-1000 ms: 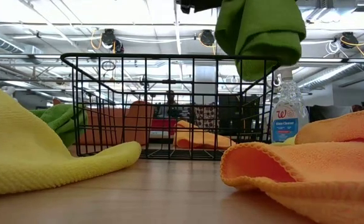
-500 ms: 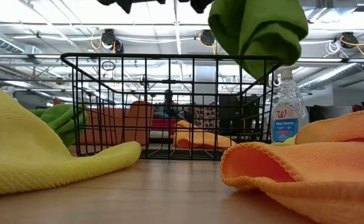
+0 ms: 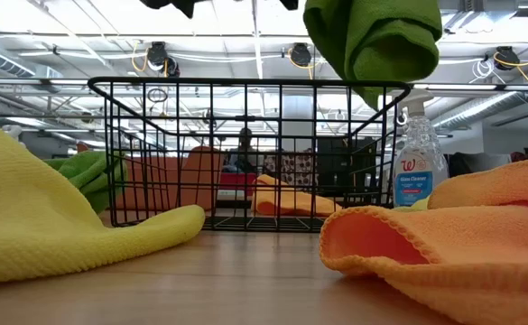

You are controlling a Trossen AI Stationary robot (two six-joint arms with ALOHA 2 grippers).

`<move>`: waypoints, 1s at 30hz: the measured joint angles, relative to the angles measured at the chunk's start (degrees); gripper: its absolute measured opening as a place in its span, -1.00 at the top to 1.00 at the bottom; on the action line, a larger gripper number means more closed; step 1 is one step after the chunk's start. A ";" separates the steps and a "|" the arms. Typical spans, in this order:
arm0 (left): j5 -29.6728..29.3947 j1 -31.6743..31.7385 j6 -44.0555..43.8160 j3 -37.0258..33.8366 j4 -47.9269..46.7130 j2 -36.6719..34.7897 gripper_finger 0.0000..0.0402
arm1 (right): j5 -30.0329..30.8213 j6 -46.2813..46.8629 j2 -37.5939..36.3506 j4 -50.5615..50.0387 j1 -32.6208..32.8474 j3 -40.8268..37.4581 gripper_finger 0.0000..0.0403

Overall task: Sort microfiber towel by color & place in baskets
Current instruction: Put the right green microfiber cloth into the orange bin

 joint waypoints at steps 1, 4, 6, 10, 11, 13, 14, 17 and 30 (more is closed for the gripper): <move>-0.10 -0.42 0.48 0.02 0.38 0.00 0.46 | 0.00 0.01 0.00 -0.26 0.00 0.15 0.99; -1.27 -1.50 2.06 0.02 0.10 0.02 0.84 | 0.00 0.06 0.00 -1.23 -0.04 0.22 0.99; -3.04 -1.91 2.55 0.02 0.10 0.02 0.94 | 0.00 0.75 0.02 -2.17 -0.04 0.22 0.99; -7.82 -2.16 2.16 0.02 -0.20 0.02 0.88 | -0.02 1.97 0.02 -4.35 -0.02 0.22 0.99; -9.12 -2.16 1.07 0.02 -0.39 0.02 0.86 | -0.02 2.23 0.02 -4.94 -0.02 0.22 0.99; -10.66 -1.74 -1.14 0.02 -0.92 0.02 0.80 | -0.02 2.58 0.02 -5.92 -0.02 0.22 0.99; -10.99 -1.42 -2.03 0.02 -1.16 0.02 0.76 | -0.02 2.59 0.02 -6.37 0.00 0.22 0.99; -13.56 -0.72 -3.52 0.02 -2.74 0.02 0.59 | -0.81 2.59 0.02 -6.90 0.00 0.22 0.99; -23.25 0.18 -1.53 0.00 -13.58 -3.30 -0.23 | -9.48 6.76 0.02 -8.77 0.00 0.22 0.99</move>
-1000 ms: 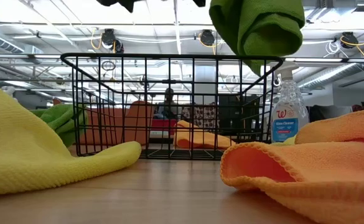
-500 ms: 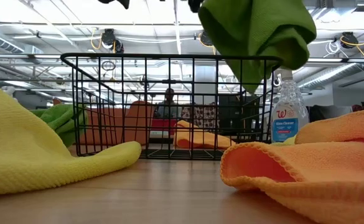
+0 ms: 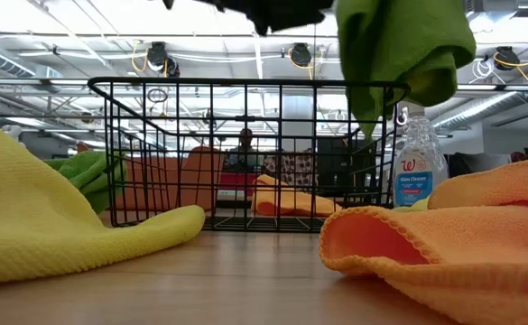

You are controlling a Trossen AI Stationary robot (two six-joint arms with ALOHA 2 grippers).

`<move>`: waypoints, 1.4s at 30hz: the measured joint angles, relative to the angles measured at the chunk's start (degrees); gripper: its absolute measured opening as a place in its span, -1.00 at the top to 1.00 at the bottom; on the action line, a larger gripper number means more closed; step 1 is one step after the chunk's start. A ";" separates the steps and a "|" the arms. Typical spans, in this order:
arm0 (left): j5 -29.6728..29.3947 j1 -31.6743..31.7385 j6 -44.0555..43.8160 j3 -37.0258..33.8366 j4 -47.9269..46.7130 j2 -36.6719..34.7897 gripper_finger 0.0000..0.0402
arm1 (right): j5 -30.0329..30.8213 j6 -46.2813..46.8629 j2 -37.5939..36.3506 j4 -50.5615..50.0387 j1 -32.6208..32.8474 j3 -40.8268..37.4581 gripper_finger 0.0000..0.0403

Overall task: Sort microfiber towel by color & place in baskets
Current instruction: Put the right green microfiber cloth into the orange bin

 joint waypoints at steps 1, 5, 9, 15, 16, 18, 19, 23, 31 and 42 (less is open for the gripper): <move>-0.05 0.04 -0.09 0.00 -0.48 -1.09 -0.24 | -0.03 0.25 0.00 0.00 0.02 0.00 0.99; 5.45 -1.66 -4.88 0.00 -2.72 -4.94 -0.25 | 0.73 0.15 0.00 -0.45 -0.02 0.00 0.99; 7.93 -6.31 -9.78 0.09 -1.86 -5.96 -0.25 | 4.09 -0.33 -0.05 -0.42 -0.02 0.00 0.99; -14.16 -15.91 -9.66 -0.41 -3.90 -2.17 -0.25 | 7.05 -0.54 -1.80 0.57 -0.04 -0.02 0.99; -17.39 -17.06 -10.35 -0.42 -3.24 -1.02 -0.25 | 7.03 -0.73 -2.21 1.32 -0.04 -0.02 0.99; -20.50 -18.65 -11.22 -0.42 -1.49 1.01 -0.25 | 7.03 -1.17 -3.12 1.77 -0.03 -0.02 0.99; -20.96 -19.21 -11.67 -0.42 0.51 2.15 -0.25 | 7.02 -1.21 -3.43 2.37 -0.04 -0.02 0.99; -26.45 -19.44 -12.47 -0.39 13.93 7.67 -0.25 | 6.76 -2.08 -3.93 4.32 -0.02 -0.02 0.99; -31.06 -16.09 -1.66 -0.11 18.56 8.32 0.17 | 6.46 -1.30 -3.91 3.91 0.17 -0.02 0.99; -18.12 -9.36 9.86 -0.09 16.62 0.83 0.85 | 0.16 -2.13 -1.68 4.84 0.15 -0.02 0.99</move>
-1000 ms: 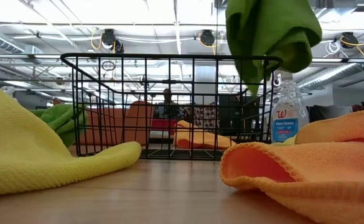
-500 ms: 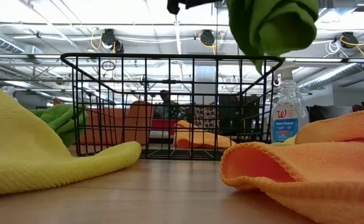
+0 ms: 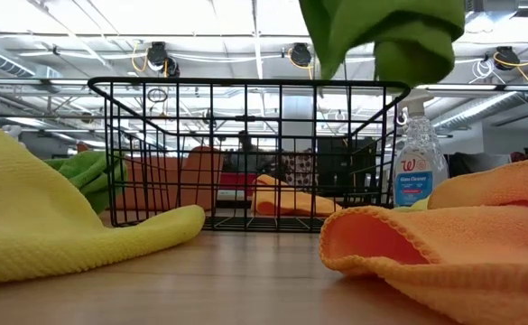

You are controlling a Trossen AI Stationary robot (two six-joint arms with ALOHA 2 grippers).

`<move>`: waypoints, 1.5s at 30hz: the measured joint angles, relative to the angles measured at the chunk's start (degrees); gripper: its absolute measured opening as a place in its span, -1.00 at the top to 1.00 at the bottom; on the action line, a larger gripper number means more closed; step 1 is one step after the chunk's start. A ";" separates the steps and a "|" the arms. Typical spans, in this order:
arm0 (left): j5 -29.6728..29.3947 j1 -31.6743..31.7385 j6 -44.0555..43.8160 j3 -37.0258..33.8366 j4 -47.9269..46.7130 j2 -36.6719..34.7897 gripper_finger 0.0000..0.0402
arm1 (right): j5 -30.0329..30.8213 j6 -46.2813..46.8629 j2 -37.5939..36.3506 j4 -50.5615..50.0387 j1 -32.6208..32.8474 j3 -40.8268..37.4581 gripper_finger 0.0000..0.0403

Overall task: Sort microfiber towel by color & place in baskets
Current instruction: Put the right green microfiber cloth into the orange bin

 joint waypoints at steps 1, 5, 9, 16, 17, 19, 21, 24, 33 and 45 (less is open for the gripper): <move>2.28 1.15 -1.46 0.00 -1.04 0.00 0.83 | 0.00 -0.27 0.44 0.12 0.00 0.00 0.99; 9.90 5.54 -7.64 0.00 -10.78 -0.01 0.68 | -0.21 -0.73 1.89 -0.18 0.02 -0.02 0.99; 9.98 8.14 -12.90 0.00 -18.93 0.00 0.44 | -0.24 -0.73 2.56 -0.10 0.02 -0.02 0.99; 8.23 7.85 -13.44 -0.06 -23.14 -1.57 -0.02 | -0.11 2.23 2.59 0.96 -0.02 -0.02 0.99; 8.14 7.38 -13.17 -0.07 -23.56 -2.41 -0.05 | -0.10 2.80 2.57 0.95 -0.04 -0.02 0.99; 8.16 5.98 -12.94 -0.04 -25.23 -4.78 -0.11 | 0.04 4.20 2.57 0.79 -0.02 -0.02 0.99; 8.16 4.34 -12.94 -0.04 -28.53 -7.54 -0.12 | 0.07 5.36 2.57 0.84 -0.02 -0.02 0.99; 8.14 1.44 -13.10 -0.02 -31.80 -10.91 -0.13 | 0.68 5.65 2.57 0.91 -0.02 -0.02 0.99; 8.16 -7.23 -12.89 -0.04 -20.91 -5.45 -0.21 | 2.08 5.34 2.57 5.78 -0.15 -0.02 0.99; -4.82 -7.48 -7.37 0.09 0.63 8.13 -0.97 | 1.87 5.43 2.57 6.39 -0.15 -0.02 0.99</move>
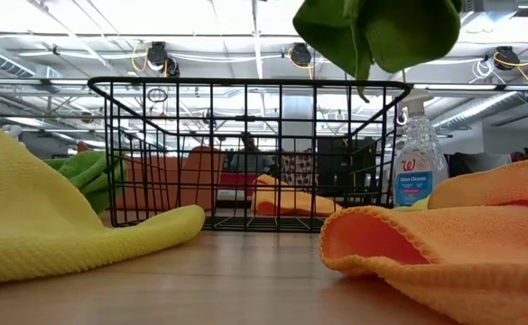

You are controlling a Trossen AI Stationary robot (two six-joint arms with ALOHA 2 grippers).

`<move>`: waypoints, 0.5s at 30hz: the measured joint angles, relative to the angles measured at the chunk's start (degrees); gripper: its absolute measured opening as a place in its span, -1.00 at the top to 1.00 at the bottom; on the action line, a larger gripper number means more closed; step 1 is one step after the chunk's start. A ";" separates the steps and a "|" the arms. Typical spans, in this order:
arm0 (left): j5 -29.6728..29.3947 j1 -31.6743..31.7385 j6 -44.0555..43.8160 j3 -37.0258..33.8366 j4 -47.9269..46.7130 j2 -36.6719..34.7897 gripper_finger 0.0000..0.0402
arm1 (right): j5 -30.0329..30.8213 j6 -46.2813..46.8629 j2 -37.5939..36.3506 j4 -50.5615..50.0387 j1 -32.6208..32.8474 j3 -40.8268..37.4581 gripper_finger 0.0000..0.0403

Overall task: Sort microfiber towel by color & place in baskets
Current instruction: Put the right green microfiber cloth into the orange bin

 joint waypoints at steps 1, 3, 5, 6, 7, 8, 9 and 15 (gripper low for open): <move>-0.34 0.44 -0.19 0.30 -0.06 0.49 -0.97 | 0.00 0.00 0.00 0.01 0.00 0.00 0.99; -0.23 1.86 -1.39 0.39 -0.13 1.16 -0.97 | 0.00 -0.19 0.00 -0.02 0.00 0.00 0.99; 0.73 3.12 -1.49 0.39 0.45 1.88 -0.97 | 0.02 -0.49 0.00 -0.08 0.00 0.00 0.99; 1.30 3.52 -1.19 0.39 0.32 1.96 -0.96 | 0.02 -0.64 0.00 -0.18 0.00 0.00 0.99; 2.42 3.85 -0.41 0.39 0.27 1.96 -0.96 | 0.00 -0.76 0.00 -0.16 0.00 0.00 0.99; 4.08 4.22 0.18 0.39 0.50 1.94 -0.96 | 0.00 -0.87 0.00 -0.04 0.00 0.00 0.99; 6.21 4.58 0.61 0.39 0.59 1.92 -0.95 | -0.02 -1.02 0.00 0.00 0.00 0.00 0.99; 19.92 7.03 3.41 0.39 6.10 3.30 -0.70 | 0.02 -2.05 0.00 0.13 -0.04 0.00 0.99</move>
